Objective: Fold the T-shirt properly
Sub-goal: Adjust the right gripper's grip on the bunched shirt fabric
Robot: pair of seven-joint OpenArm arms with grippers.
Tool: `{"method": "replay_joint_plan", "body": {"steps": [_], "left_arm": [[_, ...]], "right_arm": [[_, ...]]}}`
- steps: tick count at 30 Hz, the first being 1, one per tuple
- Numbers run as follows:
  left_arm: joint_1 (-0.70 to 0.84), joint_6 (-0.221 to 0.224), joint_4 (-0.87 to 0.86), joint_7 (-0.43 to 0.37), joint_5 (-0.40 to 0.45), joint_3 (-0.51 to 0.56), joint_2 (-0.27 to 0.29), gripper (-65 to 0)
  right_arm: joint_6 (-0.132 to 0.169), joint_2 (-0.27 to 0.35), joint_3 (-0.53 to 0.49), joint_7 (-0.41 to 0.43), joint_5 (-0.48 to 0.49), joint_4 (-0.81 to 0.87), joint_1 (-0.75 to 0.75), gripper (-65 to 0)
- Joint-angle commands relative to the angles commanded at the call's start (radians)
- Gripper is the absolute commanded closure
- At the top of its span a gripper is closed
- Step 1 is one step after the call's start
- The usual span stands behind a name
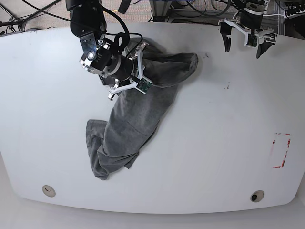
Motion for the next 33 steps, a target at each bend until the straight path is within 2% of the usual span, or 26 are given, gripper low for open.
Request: {"method": "replay_joint_plan", "body": {"steps": [8, 10, 12, 17, 20, 28, 30, 33], "left_arm": [[0.0, 0.0, 0.0, 0.0, 0.0, 0.0, 0.0, -59.3], [0.0, 0.0, 0.0, 0.0, 0.0, 0.0, 0.0, -59.3], [0.0, 0.0, 0.0, 0.0, 0.0, 0.0, 0.0, -59.3], [0.0, 0.0, -0.002, 0.0, 0.0, 0.0, 0.0, -59.3], [0.0, 0.0, -0.002, 0.0, 0.0, 0.002, 0.0, -59.3], [0.0, 0.0, -0.002, 0.0, 0.0, 0.0, 0.0, -59.3], [0.0, 0.0, -0.002, 0.0, 0.0, 0.0, 0.0, -59.3], [0.0, 0.0, -0.002, 0.0, 0.0, 0.0, 0.0, -59.3]], "right_arm": [[0.0, -0.02, -0.021, 0.0, 0.0, 0.0, -0.074, 0.0], [0.0, -0.021, -0.021, 0.0, 0.0, 0.0, -0.083, -2.7], [0.0, -0.021, -0.021, 0.0, 0.0, 0.002, -0.089, -8.7], [0.0, -0.026, -0.021, 0.0, -0.002, 0.006, -0.114, -35.0], [0.0, -0.029, -0.023, 0.0, -0.002, 0.008, -0.112, -43.0], [0.0, -0.057, -0.023, -0.003, 0.0, -0.029, -0.044, -44.4], [0.0, -0.058, -0.023, -0.031, 0.003, -0.04, -0.026, -44.5], [0.0, -0.064, -0.021, -0.083, 0.083, -0.054, 0.008, -44.5]]}}
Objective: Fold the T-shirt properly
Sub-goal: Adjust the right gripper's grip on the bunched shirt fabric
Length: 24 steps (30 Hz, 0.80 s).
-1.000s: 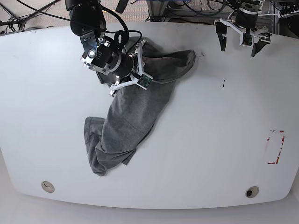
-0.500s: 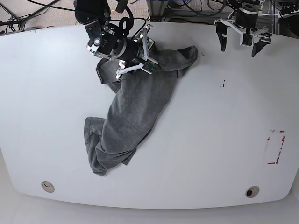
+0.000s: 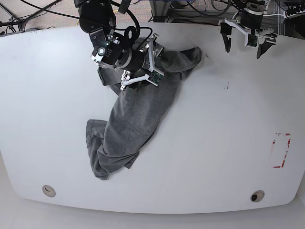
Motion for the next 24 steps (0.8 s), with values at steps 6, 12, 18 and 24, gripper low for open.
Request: {"method": "replay_joint_plan", "body": {"steps": [6, 12, 18, 24], "left_arm": [[0.0, 0.0, 0.0, 0.0, 0.0, 0.0, 0.0, -59.3], [0.0, 0.0, 0.0, 0.0, 0.0, 0.002, 0.0, -59.3], [0.0, 0.0, 0.0, 0.0, 0.0, 0.003, 0.0, -59.3], [0.0, 0.0, 0.0, 0.0, 0.0, 0.005, 0.0, -59.3]], "right_arm": [[0.0, 0.008, 0.0, -0.025, 0.14, -0.04, 0.021, -44.1], [0.0, 0.006, -0.023, -0.021, 0.137, -0.086, 0.031, -43.9], [0.0, 0.008, -0.091, -0.02, 0.091, -0.141, 0.063, -43.8], [0.0, 0.003, -0.097, -0.018, 0.089, -0.141, 0.061, -43.8]]}}
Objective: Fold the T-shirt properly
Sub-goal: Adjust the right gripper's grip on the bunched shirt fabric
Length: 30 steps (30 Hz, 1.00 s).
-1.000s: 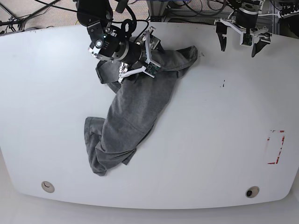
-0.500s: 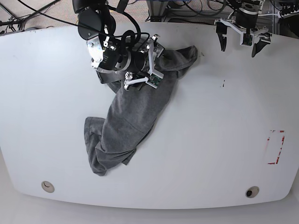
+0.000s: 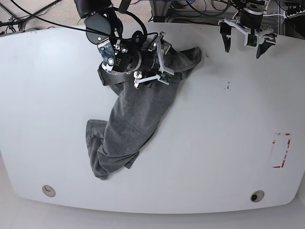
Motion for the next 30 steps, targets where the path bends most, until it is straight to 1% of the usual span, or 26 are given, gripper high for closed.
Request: {"method": "replay_joint_plan", "body": {"steps": [6, 9, 12, 16, 22, 26, 30], "left_arm": [[0.0, 0.0, -0.002, 0.0, 0.0, 0.0, 0.0, -59.3], [0.0, 0.0, -0.002, 0.0, 0.0, 0.0, 0.0, -59.3], [0.0, 0.0, -0.002, 0.0, 0.0, 0.0, 0.0, -59.3], [0.0, 0.0, -0.002, 0.0, 0.0, 0.0, 0.0, -59.3], [0.0, 0.0, -0.002, 0.0, 0.0, -0.002, 0.0, -59.3], [0.0, 0.0, -0.002, 0.0, 0.0, -0.002, 0.0, -59.3], [-0.008, 0.0, -0.002, 0.0, 0.0, 0.0, 0.0, -59.3]], "right_arm": [[0.0, 0.005, 0.018, 0.023, -0.002, -0.003, 0.031, -43.8], [0.0, 0.006, 0.044, 0.021, 0.002, -0.048, 0.058, -43.8], [0.0, 0.006, 0.043, 0.021, 0.006, -0.087, 0.071, -43.8], [0.0, 0.006, 0.041, 0.02, 0.008, -0.083, 0.043, -43.8], [0.0, 0.006, 0.04, 0.018, 0.008, 0.02, -0.037, -43.8], [0.0, 0.006, 0.04, -0.005, 0.008, 0.028, -0.057, -43.8], [0.0, 0.006, 0.04, -0.008, 0.008, 0.028, -0.06, -43.8]]}}
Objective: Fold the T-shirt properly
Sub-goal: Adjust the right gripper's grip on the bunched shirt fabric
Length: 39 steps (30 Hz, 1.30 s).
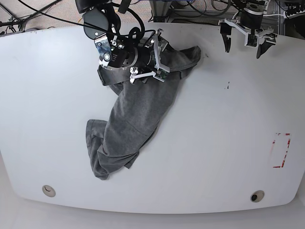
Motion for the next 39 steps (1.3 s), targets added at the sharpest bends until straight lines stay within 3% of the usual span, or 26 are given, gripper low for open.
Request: {"method": "replay_joint_plan", "body": {"steps": [3, 10, 12, 18, 30, 39], "left_arm": [[-0.029, 0.0, 0.0, 0.006, 0.0, -0.002, 0.0, -59.3], [-0.068, 0.0, 0.0, 0.11, 0.0, -0.005, 0.0, -59.3], [-0.068, 0.0, 0.0, 0.112, 0.0, -0.005, 0.0, -59.3], [-0.074, 0.0, 0.0, 0.112, 0.0, -0.003, 0.0, -59.3], [-0.077, 0.0, 0.0, 0.112, 0.0, -0.002, -0.002, -59.3], [-0.118, 0.0, 0.005, 0.112, -0.008, 0.029, 0.0, -59.6]], "right_arm": [[0.0, 0.0, 0.0, 0.0, 0.0, 0.003, -0.02, -43.8], [0.0, -0.003, 0.0, 0.0, 0.0, 0.031, -0.046, -42.3], [0.0, -0.006, 0.0, 0.0, 0.0, 0.028, -0.044, -34.1], [0.0, -0.008, 0.002, 0.005, -0.002, 0.026, -0.021, -1.1], [0.0, -0.002, 0.011, 0.005, -0.009, 0.146, -0.011, 0.0], [0.0, -0.009, 0.098, 0.006, -0.008, 0.163, 0.206, 0.0]]}}
